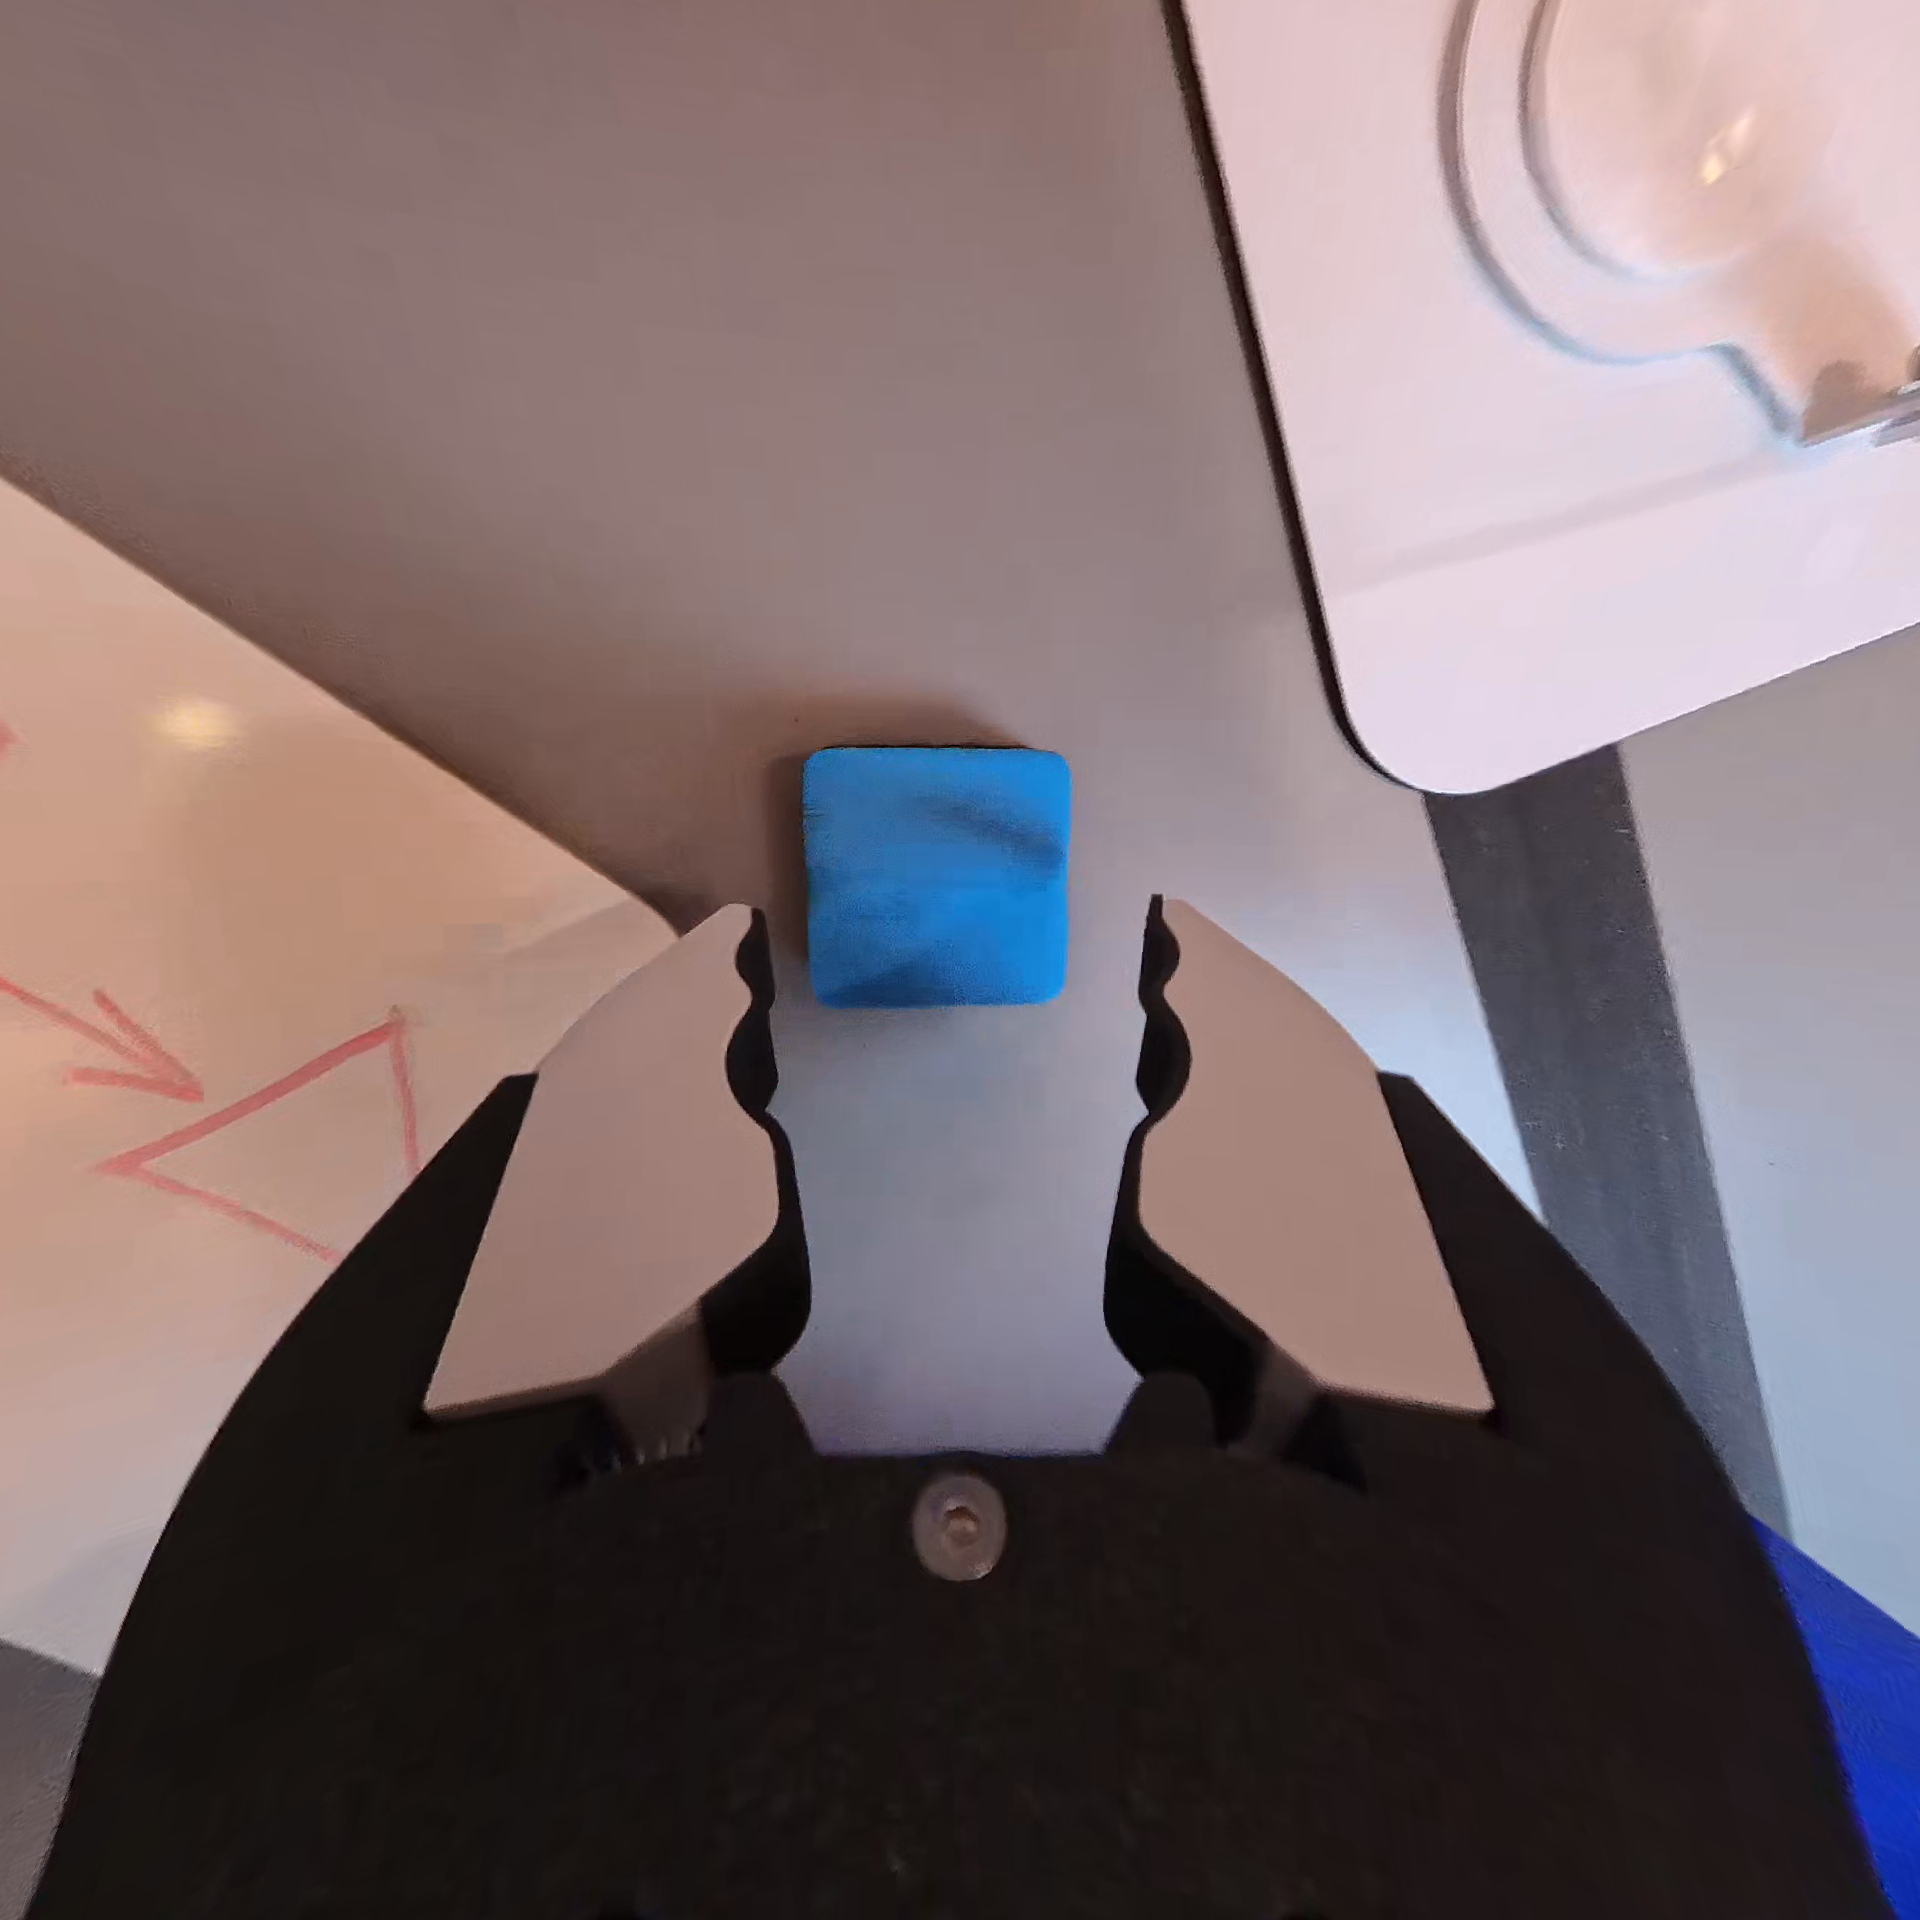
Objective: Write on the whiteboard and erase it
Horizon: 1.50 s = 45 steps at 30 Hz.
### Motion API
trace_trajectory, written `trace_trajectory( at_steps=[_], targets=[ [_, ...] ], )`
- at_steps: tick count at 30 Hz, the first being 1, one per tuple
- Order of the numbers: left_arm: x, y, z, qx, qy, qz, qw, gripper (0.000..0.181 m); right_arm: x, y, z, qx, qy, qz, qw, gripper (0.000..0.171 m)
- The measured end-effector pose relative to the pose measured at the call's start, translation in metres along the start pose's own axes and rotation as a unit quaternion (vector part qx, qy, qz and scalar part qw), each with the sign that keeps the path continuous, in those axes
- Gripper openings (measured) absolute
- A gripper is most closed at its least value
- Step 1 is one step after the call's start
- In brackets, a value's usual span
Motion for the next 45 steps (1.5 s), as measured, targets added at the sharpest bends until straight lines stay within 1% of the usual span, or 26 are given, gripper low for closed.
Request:
trace_trajectory(
  at_steps=[2,4,5,7,11,13,15,18,20,23,24,25,27,29,31,32,33,34,36,37,38,39,41,42,43,45],
  targets=[
    [0.004,0.004,0.002,0.012,0.002,0.02,1.0,0.026,-0.001,-0.01,-0.003,-0.018,-0.01,0.005,1.0,0.069],
    [0.009,0.008,0.005,0.017,0.009,0.03,0.999,0.028,-0.002,-0.016,-0.005,-0.02,-0.008,0.01,1.0,0.067],
    [0.012,0.009,0.007,0.019,0.014,0.035,0.999,0.028,-0.003,-0.017,-0.005,-0.023,-0.007,0.01,1.0,0.065],
    [0.017,0.011,0.01,0.021,0.022,0.045,0.999,0.029,-0.004,-0.02,-0.005,-0.031,-0.003,0.009,0.999,0.052],
    [0.021,0.01,0.009,0.04,0.027,0.073,0.996,0.027,-0.005,-0.017,-0.002,-0.034,-0.001,0.003,0.999,0.05],
    [0.022,0.01,0.008,0.052,0.028,0.091,0.994,0.029,-0.006,-0.007,0.004,-0.025,0.004,-0.017,1.0,0.05],
    [0.025,0.01,0.007,0.06,0.031,0.109,0.992,0.034,-0.008,0.012,0.022,-0.03,0.019,-0.048,0.998,0.05],
    [0.028,0.009,0.005,0.07,0.026,0.125,0.989,0.034,0.002,0.033,0.061,-0.041,0.056,-0.042,0.997,0.05],
    [0.029,0.007,0.003,0.074,0.022,0.135,0.988,0.036,0.018,0.032,0.085,-0.054,0.06,-0.027,0.996,0.05],
    [0.031,0.001,-0.002,0.072,0.015,0.16,0.984,0.041,0.052,0.014,0.115,-0.055,0.064,0.022,0.996,0.05],
    [0.03,-0.001,-0.004,0.069,0.012,0.166,0.984,0.043,0.058,0.015,0.123,-0.049,0.061,0.001,0.997,0.05],
    [0.03,-0.002,-0.005,0.065,0.013,0.169,0.983,0.044,0.063,0.017,0.133,-0.058,0.056,0.004,0.997,0.05],
    [0.028,-0.003,-0.007,0.07,0.015,0.174,0.982,0.046,0.068,0.022,0.152,-0.062,0.08,0.02,0.995,0.05],
    [0.027,-0.005,-0.008,0.073,0.018,0.173,0.982,0.045,0.068,0.023,0.152,-0.053,0.083,0.04,0.994,0.05],
    [0.025,-0.007,-0.011,0.079,0.015,0.178,0.981,0.046,0.062,0.018,0.129,-0.03,0.038,0.026,0.999,0.05],
    [0.024,-0.008,-0.013,0.077,0.013,0.18,0.981,0.046,0.057,0.015,0.123,-0.04,0.015,0.008,0.999,0.05],
    [0.024,-0.008,-0.013,0.076,0.015,0.183,0.98,0.046,0.049,0.011,0.129,-0.052,0.022,-0.015,0.998,0.05],
    [0.024,-0.008,-0.014,0.076,0.015,0.185,0.98,0.046,0.041,0.008,0.145,-0.067,0.051,-0.03,0.996,0.05],
    [0.024,-0.007,-0.014,0.077,0.016,0.187,0.979,0.046,0.032,0.007,0.183,-0.096,0.106,-0.029,0.989,0.05],
    [0.024,-0.006,-0.014,0.077,0.015,0.187,0.979,0.045,0.034,0.01,0.193,-0.094,0.129,-0.017,0.987,0.05],
    [0.024,-0.007,-0.015,0.077,0.014,0.186,0.979,0.045,0.039,0.013,0.193,-0.091,0.128,-0.003,0.988,0.05],
    [0.023,-0.007,-0.015,0.077,0.013,0.188,0.979,0.045,0.046,0.016,0.18,-0.083,0.096,0.009,0.992,0.05],
    [0.022,-0.008,-0.016,0.076,0.01,0.193,0.978,0.044,0.062,0.018,0.138,-0.048,0.016,0.015,0.999,0.05],
    [0.022,-0.008,-0.017,0.077,0.009,0.193,0.978,0.046,0.064,0.018,0.126,-0.053,-0.014,0.002,0.998,0.05],
    [0.022,-0.008,-0.018,0.079,0.006,0.192,0.978,0.047,0.059,0.015,0.126,-0.054,-0.016,-0.01,0.998,0.05],
    [0.02,-0.007,-0.02,0.091,-0.021,0.189,0.977,0.042,0.043,0.009,0.146,-0.047,0.035,-0.022,0.998,0.051]
  ],
)
Point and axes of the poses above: each gripper's, where its closed fingertips meet, y back along the fingers, x out of its underside, z = x × y across the jaws, the point moved 10 cm from there along y, back along the fingers, and after that the axes turned 2 degrees about -x, right-handed, at the moved point
